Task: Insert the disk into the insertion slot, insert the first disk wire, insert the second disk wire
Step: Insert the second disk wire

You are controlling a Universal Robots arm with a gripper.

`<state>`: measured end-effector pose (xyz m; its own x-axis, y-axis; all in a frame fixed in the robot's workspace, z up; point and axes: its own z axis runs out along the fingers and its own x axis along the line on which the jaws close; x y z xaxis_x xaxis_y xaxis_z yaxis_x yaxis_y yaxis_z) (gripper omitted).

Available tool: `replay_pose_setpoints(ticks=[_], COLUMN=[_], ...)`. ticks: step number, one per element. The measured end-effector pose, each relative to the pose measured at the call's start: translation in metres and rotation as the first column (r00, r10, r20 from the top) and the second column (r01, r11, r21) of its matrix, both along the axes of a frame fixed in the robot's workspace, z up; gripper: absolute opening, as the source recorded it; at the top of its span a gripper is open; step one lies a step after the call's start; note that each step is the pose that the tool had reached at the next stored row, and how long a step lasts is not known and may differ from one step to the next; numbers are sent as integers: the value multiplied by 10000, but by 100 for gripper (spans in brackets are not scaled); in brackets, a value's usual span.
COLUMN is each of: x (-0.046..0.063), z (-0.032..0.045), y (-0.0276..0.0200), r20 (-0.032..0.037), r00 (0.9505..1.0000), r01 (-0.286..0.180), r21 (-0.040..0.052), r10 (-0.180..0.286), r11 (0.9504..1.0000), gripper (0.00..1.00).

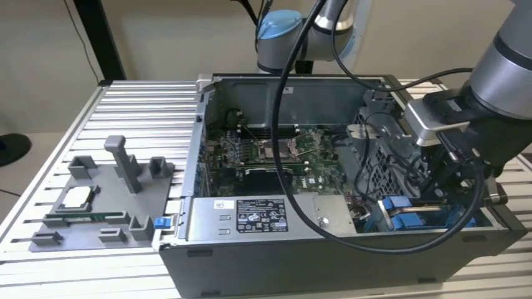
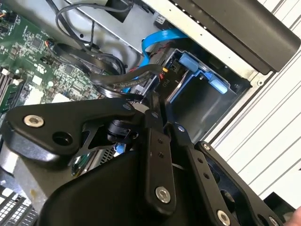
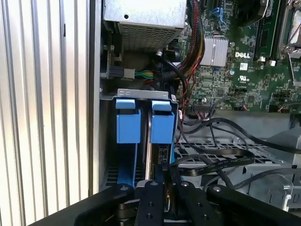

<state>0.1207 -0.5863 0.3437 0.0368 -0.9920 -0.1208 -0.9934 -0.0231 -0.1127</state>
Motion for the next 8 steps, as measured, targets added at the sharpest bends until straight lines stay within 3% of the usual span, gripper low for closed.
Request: replay_pose_setpoints(ticks=[8], x=[2], z=[-27], y=[0], r20=[99], r00=[10000], r01=[3], r21=[6], r10=[-3], r11=[10000], gripper=[0])
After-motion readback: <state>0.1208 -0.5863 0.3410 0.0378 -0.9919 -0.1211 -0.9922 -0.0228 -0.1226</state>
